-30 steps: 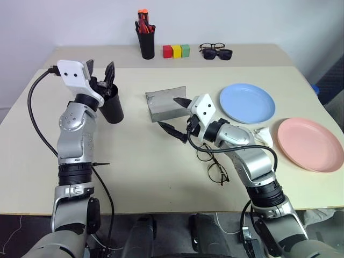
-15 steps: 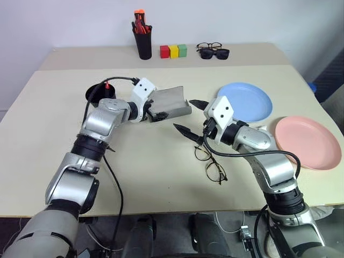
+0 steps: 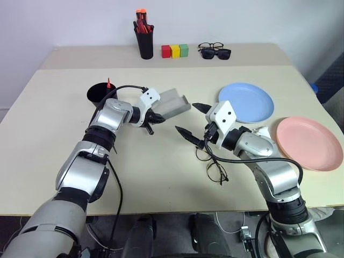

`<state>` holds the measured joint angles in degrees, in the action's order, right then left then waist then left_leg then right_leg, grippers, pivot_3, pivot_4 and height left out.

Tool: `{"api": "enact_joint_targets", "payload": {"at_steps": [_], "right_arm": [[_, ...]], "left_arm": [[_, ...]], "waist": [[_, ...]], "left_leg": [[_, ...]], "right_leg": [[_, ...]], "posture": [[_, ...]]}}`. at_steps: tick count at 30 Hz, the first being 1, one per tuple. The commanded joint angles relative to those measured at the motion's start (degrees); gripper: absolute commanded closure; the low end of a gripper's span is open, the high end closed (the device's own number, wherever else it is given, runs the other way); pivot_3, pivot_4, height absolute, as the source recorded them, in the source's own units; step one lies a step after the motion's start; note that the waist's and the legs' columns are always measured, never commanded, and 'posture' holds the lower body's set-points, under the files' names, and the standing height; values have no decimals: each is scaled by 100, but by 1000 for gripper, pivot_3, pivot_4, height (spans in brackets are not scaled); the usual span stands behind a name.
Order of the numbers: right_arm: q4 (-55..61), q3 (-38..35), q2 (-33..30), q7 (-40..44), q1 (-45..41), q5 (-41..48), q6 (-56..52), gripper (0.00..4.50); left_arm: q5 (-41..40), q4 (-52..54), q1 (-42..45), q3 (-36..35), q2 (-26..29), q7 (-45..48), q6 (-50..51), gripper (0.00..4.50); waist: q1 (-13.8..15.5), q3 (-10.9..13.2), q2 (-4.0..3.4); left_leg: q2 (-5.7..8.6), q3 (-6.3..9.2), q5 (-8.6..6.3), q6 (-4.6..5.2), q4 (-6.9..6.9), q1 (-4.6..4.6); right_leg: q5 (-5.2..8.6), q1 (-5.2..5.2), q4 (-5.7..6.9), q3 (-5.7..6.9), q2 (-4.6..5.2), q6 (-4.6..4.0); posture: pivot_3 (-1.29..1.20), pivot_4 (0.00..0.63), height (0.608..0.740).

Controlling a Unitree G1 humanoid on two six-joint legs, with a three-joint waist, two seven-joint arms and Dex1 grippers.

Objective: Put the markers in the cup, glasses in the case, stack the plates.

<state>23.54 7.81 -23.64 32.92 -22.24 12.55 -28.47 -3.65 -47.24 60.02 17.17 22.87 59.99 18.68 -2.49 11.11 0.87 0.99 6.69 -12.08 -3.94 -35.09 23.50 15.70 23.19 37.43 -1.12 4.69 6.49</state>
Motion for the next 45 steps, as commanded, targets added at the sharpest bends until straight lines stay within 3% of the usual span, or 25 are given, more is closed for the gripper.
{"api": "enact_joint_targets", "payload": {"at_steps": [1,5,13,16,20,26,35,38,45], "right_arm": [[240,-142,-122,21,-27,33,-1,0],[300,-340,-569,161,84,110,-463,0],[758,-1179,-1494,493,666,1056,-2234,0],[856,-1351,-1676,493,905,1318,-2754,0],[1070,-1375,-1761,449,1113,1532,-3184,0],[1120,-1330,-1526,25,1121,1620,-3582,0],[1074,-1267,-1417,-236,1115,1745,-3878,0],[1028,-1240,-1438,-279,1070,1796,-3992,874],[979,-1143,-1526,-288,955,1854,-4166,4464]], "left_arm": [[-59,634,-218,-122,229,603,-647,4458],[-61,1681,-833,35,841,1619,-1244,4458],[-202,2692,-1428,60,1321,2183,-483,4458],[-303,2845,-1569,8,1342,2319,-379,3661],[-259,2945,-1637,-67,1304,2140,-580,1753],[-645,3687,-1883,-606,1324,1650,-304,1753],[-1274,5881,-3498,-1151,1680,958,693,1753],[-1412,6428,-3987,-1233,1663,639,989,1699],[-1630,6927,-4328,-1346,1687,158,1395,1699]], "waist": [[-2,0,0],[-4,1,-1],[56,1,-1],[44,1,-2],[13,1,-2],[2,1,-2],[17,0,-3],[26,0,-3],[30,0,-3]], "left_leg": [[0,0,0,0,1,0],[-1,0,0,0,4,0],[-1,0,-3,6,-5,1],[-1,0,-4,8,-5,0],[-3,0,-5,8,-6,0],[-3,0,-4,9,-7,0],[-5,-2,-7,12,-7,-2],[-5,-2,-7,12,-8,-2],[-5,-3,-7,12,-8,-3]], "right_leg": [[0,0,0,0,0,0],[0,2,-1,-1,0,-1],[0,-8,-5,-1,2,-1],[1,-7,-3,0,1,-1],[0,-7,-2,-1,0,-1],[0,-7,-2,-1,0,-1],[0,-9,-3,-4,1,-1],[1,-9,-4,-3,1,-1],[1,-10,-5,-3,1,-2]], "posture": [[0,150,740],[0,150,740],[0,150,740],[0,150,740],[0,150,740],[0,150,740],[0,150,740],[0,150,740],[0,150,740]]}}
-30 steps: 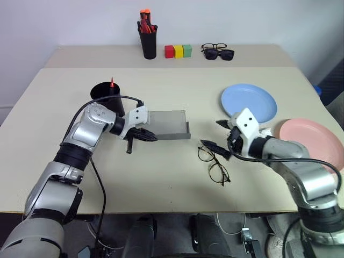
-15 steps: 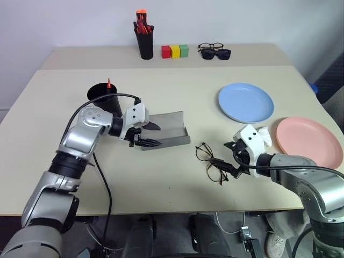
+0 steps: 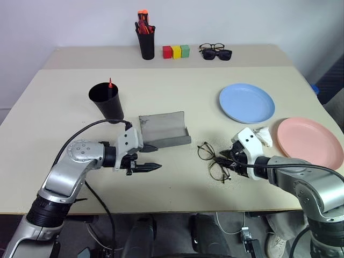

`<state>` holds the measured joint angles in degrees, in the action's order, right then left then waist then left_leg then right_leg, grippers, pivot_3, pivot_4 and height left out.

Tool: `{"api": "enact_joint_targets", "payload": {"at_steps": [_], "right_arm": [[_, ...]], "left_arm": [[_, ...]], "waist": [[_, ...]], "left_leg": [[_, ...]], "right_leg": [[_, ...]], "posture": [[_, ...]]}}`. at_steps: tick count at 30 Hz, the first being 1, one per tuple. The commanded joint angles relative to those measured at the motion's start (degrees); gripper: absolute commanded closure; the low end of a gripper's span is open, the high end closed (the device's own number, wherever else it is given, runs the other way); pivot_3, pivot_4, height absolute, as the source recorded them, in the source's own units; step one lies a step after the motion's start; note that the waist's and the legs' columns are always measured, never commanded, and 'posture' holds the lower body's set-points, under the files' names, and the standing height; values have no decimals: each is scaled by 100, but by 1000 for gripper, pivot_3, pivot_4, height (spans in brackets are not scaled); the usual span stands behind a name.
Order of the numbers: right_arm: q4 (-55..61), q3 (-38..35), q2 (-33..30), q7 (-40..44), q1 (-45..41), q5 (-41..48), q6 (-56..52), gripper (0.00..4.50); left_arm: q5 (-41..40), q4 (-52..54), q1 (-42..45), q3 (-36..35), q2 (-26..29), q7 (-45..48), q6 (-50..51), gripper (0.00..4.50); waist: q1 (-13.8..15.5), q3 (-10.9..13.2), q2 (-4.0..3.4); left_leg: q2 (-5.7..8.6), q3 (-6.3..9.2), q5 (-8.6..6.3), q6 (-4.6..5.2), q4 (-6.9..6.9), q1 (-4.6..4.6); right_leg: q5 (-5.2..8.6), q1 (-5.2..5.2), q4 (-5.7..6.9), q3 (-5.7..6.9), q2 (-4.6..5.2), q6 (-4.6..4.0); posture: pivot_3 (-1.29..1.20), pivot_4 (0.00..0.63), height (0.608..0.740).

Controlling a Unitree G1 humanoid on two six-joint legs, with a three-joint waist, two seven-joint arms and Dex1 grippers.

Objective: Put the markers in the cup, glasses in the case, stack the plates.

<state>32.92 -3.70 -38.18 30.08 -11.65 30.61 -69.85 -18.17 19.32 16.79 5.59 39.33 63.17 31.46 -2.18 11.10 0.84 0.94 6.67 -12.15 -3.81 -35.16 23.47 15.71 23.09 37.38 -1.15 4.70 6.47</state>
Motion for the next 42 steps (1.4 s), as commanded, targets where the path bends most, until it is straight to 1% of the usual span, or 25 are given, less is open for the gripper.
{"api": "enact_joint_targets", "payload": {"at_steps": [1,10,13,15,17,19,22,24,27,29,30,34,38,41,42], "right_arm": [[46,33,-96,1,-115,37,-19,4464],[101,208,-347,61,-283,-158,359,4464],[388,502,-592,404,-916,-216,874,4464],[292,833,-531,559,-1501,-339,1255,4464],[-133,1356,-359,620,-2076,-692,1641,4464],[-747,1891,-34,709,-2626,-1059,2088,4464],[-2073,2675,670,951,-3527,-1691,2905,4464],[-2773,3001,962,1164,-3805,-2021,3473,4464],[-3562,3147,1260,1302,-3932,-2363,4098,4464],[-4115,3216,1461,1296,-4025,-2610,4422,4464],[-4201,3261,1459,1401,-4003,-2690,4507,4464],[-4047,3312,1256,1856,-3793,-2917,4672,4464],[-3958,3169,1319,2063,-3762,-2902,4481,4464],[-3882,3069,1398,2092,-3755,-2902,4437,3523],[-3849,3023,1422,2056,-3758,-2925,4427,3087]], "left_arm": [[-204,285,-10,-202,47,-203,143,1699],[-318,179,35,-243,157,-371,145,1699],[-285,-46,-180,-640,245,-722,225,1699],[-458,-123,-395,-1081,192,-983,383,1699],[-669,-53,-606,-1424,119,-1168,555,1699],[-746,69,-871,-1584,166,-1208,609,1699],[-835,315,-1367,-1834,307,-1204,656,1699],[-901,429,-1560,-2006,363,-1261,697,1699],[-971,568,-1730,-2176,391,-1398,731,1699],[-1006,749,-1907,-2286,369,-1518,762,1699],[-1028,874,-2011,-2323,345,-1577,789,1699],[-1109,1130,-2234,-2354,334,-1722,853,1699],[-1180,1080,-2068,-2271,391,-1776,887,1699],[-1198,867,-1710,-2165,410,-1774,898,1699],[-1210,761,-1556,-2129,404,-1786,931,1699]], "waist": [[-2,0,1],[-8,-1,1],[-39,1,-2],[-96,3,-5],[-103,2,-5],[-95,-1,-1],[-102,1,-2],[-77,1,-2],[17,-1,0],[27,-1,1],[11,-1,1],[1,0,0],[-37,0,0],[-33,0,0],[-32,0,0]], "left_leg": [[0,0,0,0,0,0],[0,-1,0,0,0,-1],[0,-1,0,0,1,-1],[-7,-6,-1,1,4,-6],[-17,-7,-1,3,7,-9],[-23,-8,-2,3,6,-9],[-21,-12,-2,2,5,-8],[-21,-12,-2,2,5,-6],[-17,-9,-2,1,8,-3],[-9,-10,-2,1,8,-1],[-9,-10,-2,1,7,-1],[-10,-8,-2,1,11,-2],[-11,-9,-2,1,11,-3],[-11,-9,-2,1,10,-5],[-11,-9,-2,1,10,-5]], "right_leg": [[0,0,0,0,0,0],[0,0,-1,0,0,0],[0,2,0,0,-1,0],[1,4,0,-1,-5,-2],[1,5,0,1,-12,-5],[1,4,0,1,-16,-6],[0,4,-4,-3,-12,-7],[-1,7,-5,-3,-12,-8],[-1,7,-6,-1,-9,-9],[-2,6,-11,-3,-2,-7],[-2,5,-13,-3,-2,-7],[-2,9,-10,-3,-3,-8],[-2,10,-7,-4,-5,-8],[-2,10,-5,-4,-7,-8],[-2,10,-4,-3,-7,-8]], "posture": [[0,150,740],[0,150,740],[0,150,740],[0,150,740],[0,150,740],[0,150,740],[0,150,740],[0,150,740],[0,150,740],[0,150,740],[0,150,740],[0,150,740],[0,150,740],[0,150,740],[0,150,740]]}}
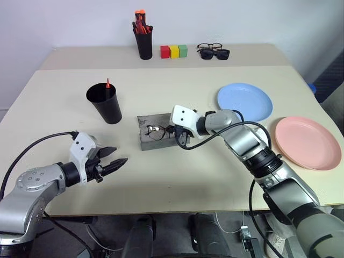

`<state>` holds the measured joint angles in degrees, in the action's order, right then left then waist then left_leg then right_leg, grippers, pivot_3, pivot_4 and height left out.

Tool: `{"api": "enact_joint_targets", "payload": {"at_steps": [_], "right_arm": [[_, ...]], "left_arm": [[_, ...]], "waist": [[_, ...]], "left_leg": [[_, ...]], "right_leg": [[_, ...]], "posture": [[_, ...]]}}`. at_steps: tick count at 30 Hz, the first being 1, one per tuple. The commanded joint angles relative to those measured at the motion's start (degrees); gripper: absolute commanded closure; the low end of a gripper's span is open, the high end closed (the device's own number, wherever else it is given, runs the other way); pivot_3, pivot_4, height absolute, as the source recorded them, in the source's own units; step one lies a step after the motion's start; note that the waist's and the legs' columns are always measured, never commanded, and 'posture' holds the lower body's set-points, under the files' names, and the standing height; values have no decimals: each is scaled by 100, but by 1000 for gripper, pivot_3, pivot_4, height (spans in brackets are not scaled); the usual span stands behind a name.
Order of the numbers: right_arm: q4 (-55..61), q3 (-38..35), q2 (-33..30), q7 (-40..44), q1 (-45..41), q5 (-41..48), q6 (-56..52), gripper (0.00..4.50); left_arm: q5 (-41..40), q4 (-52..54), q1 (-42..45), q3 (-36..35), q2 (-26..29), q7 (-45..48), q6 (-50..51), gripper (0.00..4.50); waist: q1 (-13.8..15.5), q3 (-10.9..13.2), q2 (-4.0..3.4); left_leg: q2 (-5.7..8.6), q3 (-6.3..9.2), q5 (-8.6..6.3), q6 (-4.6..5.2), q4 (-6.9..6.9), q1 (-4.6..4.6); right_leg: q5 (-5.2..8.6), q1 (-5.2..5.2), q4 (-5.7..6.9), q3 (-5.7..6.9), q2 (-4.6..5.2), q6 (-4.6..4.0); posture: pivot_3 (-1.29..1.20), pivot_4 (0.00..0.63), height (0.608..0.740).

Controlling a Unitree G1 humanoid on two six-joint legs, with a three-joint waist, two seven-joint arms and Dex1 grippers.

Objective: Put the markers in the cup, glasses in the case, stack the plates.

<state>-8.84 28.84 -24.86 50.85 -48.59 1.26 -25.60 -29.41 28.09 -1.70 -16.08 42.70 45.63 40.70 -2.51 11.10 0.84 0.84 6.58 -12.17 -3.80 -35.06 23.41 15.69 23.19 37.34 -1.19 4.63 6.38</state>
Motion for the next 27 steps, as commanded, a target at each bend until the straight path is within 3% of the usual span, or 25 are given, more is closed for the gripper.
{"api": "enact_joint_targets", "payload": {"at_steps": [1,4,7,10,16,22,27], "right_arm": [[376,-340,117,-153,-69,-20,-39,2583],[705,-626,24,-311,30,-32,-64,999],[1470,-1015,-319,-258,452,106,-148,990],[2288,-1380,-640,-222,1013,288,-336,990],[3693,-1784,-1092,-252,2158,585,-766,990],[4328,-1877,-1148,-569,2714,650,-1209,990],[4569,-1884,-1138,-766,2835,706,-1432,990]], "left_arm": [[-163,-275,555,84,10,-86,141,1956],[-192,-587,1274,427,-152,-128,209,3082],[243,-1236,2427,1085,-565,-582,249,4437],[732,-2214,3685,1645,-1175,-1148,433,4437],[1230,-4361,5492,2209,-2066,-1398,641,4437],[2011,-6372,6365,2856,-2398,-1045,22,4437],[2258,-6791,6522,3127,-2294,-228,-171,4437]], "waist": [[4,0,0],[27,0,0],[111,-1,1],[207,-2,13],[109,0,13],[-2,1,12],[7,2,14]], "left_leg": [[0,0,0,0,0,0],[2,1,0,0,-4,2],[6,0,0,0,-4,3],[12,11,0,0,-13,6],[17,5,-1,2,-10,8],[17,4,-1,2,-12,7],[16,5,-1,2,-10,8]], "right_leg": [[0,0,0,0,0,0],[-1,-2,1,1,0,2],[-1,-4,-2,0,4,3],[-4,-11,-5,12,5,10],[-8,-8,-8,2,7,20],[-8,-7,-6,1,6,20],[-7,-6,-6,1,6,21]], "posture": [[0,150,740],[0,150,740],[0,150,740],[0,150,740],[0,150,740],[0,150,740],[0,150,740]]}}
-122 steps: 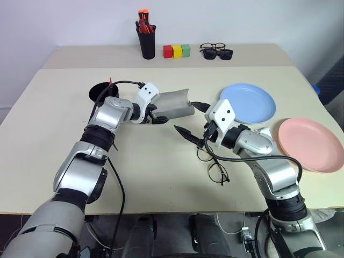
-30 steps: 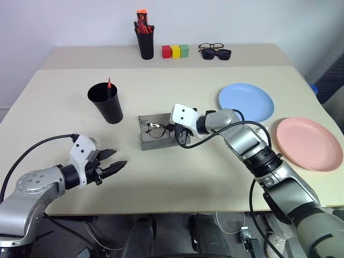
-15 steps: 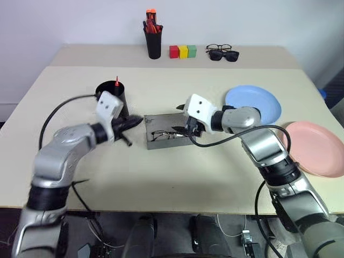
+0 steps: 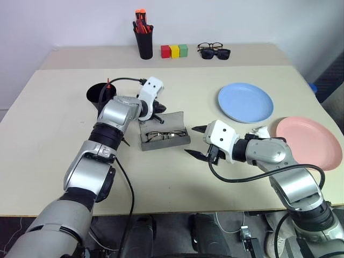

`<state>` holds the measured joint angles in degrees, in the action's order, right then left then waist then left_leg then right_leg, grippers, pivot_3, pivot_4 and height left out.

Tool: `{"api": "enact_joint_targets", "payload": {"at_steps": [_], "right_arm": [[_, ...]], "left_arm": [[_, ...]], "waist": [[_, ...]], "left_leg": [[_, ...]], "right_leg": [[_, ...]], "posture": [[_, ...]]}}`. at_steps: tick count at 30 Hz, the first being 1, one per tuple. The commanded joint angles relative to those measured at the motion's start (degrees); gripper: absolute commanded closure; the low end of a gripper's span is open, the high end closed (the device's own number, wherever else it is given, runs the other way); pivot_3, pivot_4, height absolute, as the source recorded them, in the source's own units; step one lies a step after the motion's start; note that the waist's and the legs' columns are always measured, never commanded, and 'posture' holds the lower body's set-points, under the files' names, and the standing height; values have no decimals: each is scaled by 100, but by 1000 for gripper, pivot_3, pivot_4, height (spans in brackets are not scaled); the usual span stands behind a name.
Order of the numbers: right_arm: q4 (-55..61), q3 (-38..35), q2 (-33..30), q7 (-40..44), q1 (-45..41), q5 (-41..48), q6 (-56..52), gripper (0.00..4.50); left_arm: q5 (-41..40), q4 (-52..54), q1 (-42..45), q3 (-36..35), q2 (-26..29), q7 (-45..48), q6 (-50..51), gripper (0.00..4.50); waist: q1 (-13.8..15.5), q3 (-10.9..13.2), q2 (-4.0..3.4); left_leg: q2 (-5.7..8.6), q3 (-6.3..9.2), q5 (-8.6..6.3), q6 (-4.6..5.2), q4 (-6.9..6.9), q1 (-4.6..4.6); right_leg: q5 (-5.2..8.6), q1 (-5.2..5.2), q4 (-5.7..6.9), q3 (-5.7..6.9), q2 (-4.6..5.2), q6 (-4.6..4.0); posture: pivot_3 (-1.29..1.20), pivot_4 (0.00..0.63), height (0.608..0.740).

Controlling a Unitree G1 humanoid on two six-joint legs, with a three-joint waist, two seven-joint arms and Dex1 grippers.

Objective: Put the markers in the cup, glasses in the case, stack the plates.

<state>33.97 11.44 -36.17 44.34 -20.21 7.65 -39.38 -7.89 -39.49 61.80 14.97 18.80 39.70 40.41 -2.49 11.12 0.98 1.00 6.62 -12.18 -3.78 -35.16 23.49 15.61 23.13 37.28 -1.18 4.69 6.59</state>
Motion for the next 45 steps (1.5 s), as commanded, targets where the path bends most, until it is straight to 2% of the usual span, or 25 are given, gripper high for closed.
{"api": "enact_joint_targets", "payload": {"at_steps": [1,4,8,17,22,27,32,39,42,45], "right_arm": [[298,-141,-12,-137,7,75,-68,990],[279,-120,-40,-181,28,84,-66,990],[177,-93,-79,-177,13,74,0,990],[-420,-206,-115,-335,-144,-70,131,990],[-1369,-351,-217,-806,-490,-495,10,990],[-2187,-431,-339,-1049,-759,-827,172,990],[-3309,-196,-497,-1229,-996,-1375,845,990],[-4812,32,-229,-1603,-1535,-1913,1649,990],[-5146,-21,-140,-1669,-1671,-1958,1800,1744],[-5247,-38,-113,-1756,-1732,-2052,1938,3148]], "left_arm": [[98,-30,165,-15,122,481,-163,4437],[86,76,114,-80,204,750,-133,4437],[26,776,-209,-50,446,1133,22,4437],[-489,4038,-1778,-200,1277,1356,1219,4437],[-705,5240,-2664,-162,1775,1455,1215,4437],[-838,5585,-3016,-371,1794,1237,1053,4437],[-1409,5660,-3165,-1295,1323,1154,155,4437],[-1848,5683,-3405,-1613,1186,984,196,4437],[-1929,5764,-3494,-1617,1174,894,218,4500],[-2022,5814,-3599,-1650,1165,859,176,4500]], "waist": [[6,0,0],[7,0,0],[-3,0,0],[-6,0,0],[9,1,-1],[39,0,-2],[40,1,-2],[-8,0,-4],[12,0,-4],[16,0,-4]], "left_leg": [[0,0,0,0,0,0],[0,0,0,0,0,0],[0,0,0,0,0,0],[-2,0,0,0,-1,-1],[-2,-3,0,0,-2,-3],[-2,-4,0,0,-2,-4],[-2,-6,0,0,-3,-3],[-2,-13,0,0,-2,-10],[-2,-13,1,-1,-3,-9],[-2,-13,1,-1,-3,-7]], "right_leg": [[0,-1,-1,0,0,0],[0,-1,-1,0,0,0],[0,-1,0,0,1,0],[0,-2,2,-6,1,0],[0,-2,4,-9,1,-1],[0,-3,3,-9,2,-2],[0,-3,1,-9,3,-2],[-1,-3,5,-16,2,-2],[-1,-3,5,-16,2,-2],[-1,-3,4,-16,2,-2]], "posture": [[0,150,740],[0,150,740],[0,150,740],[0,150,740],[0,150,740],[0,150,740],[0,150,740],[0,150,740],[0,150,740],[0,150,740]]}}
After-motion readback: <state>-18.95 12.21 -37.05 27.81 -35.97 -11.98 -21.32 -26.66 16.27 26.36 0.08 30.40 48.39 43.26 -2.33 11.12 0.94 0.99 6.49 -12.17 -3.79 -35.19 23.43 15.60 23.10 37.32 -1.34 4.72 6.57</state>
